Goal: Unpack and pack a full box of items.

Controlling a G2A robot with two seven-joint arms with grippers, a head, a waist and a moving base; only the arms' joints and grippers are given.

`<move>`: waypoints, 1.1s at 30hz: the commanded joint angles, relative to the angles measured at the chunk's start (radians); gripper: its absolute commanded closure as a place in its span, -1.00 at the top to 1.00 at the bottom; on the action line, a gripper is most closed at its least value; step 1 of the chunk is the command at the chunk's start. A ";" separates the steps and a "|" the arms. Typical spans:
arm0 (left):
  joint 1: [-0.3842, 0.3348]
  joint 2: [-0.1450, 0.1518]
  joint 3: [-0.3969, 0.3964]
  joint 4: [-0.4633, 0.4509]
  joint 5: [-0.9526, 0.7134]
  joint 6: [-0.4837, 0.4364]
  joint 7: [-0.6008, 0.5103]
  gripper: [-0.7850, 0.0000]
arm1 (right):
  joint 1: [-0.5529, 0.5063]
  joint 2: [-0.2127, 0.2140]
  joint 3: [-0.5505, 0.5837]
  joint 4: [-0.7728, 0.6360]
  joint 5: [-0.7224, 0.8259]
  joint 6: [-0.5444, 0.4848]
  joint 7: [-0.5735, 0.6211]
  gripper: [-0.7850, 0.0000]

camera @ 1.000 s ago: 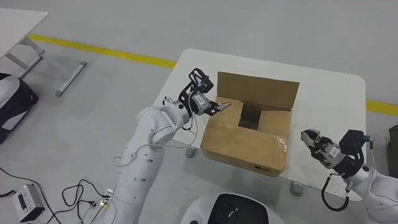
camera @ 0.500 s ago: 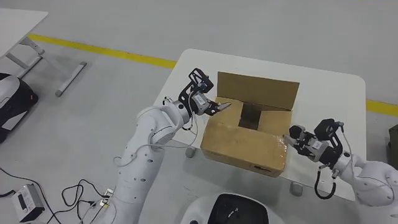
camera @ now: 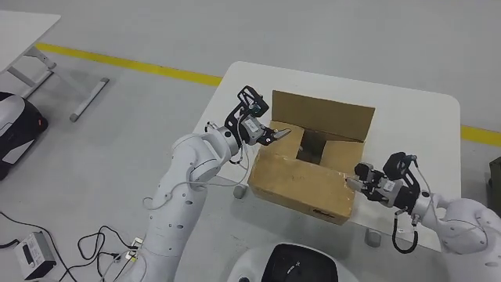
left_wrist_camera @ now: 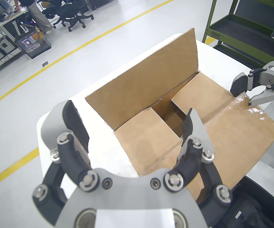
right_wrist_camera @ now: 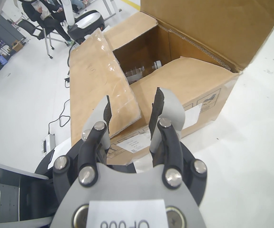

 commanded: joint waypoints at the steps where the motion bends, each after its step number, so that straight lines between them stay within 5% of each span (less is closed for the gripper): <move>1: 0.000 0.000 0.000 0.000 0.000 0.000 0.000 1.00 | -0.001 0.003 -0.001 -0.006 0.015 -0.004 0.009 -0.19; 19: 0.000 0.000 0.000 0.000 0.000 0.000 0.000 1.00 | -0.042 0.044 -0.053 -0.087 0.230 -0.101 0.128 -0.15; 24: 0.000 0.000 0.000 0.000 0.000 0.000 0.000 1.00 | -0.050 0.056 -0.069 -0.112 0.267 -0.101 0.137 -0.47; 27: 0.000 0.000 0.000 0.000 0.000 0.000 0.000 1.00 | -0.054 0.061 -0.078 -0.123 0.272 -0.101 0.134 -1.00; 33: 0.013 0.004 0.003 -0.008 0.008 0.021 0.022 1.00 | -0.054 0.069 -0.088 -0.130 0.282 -0.101 0.101 -1.00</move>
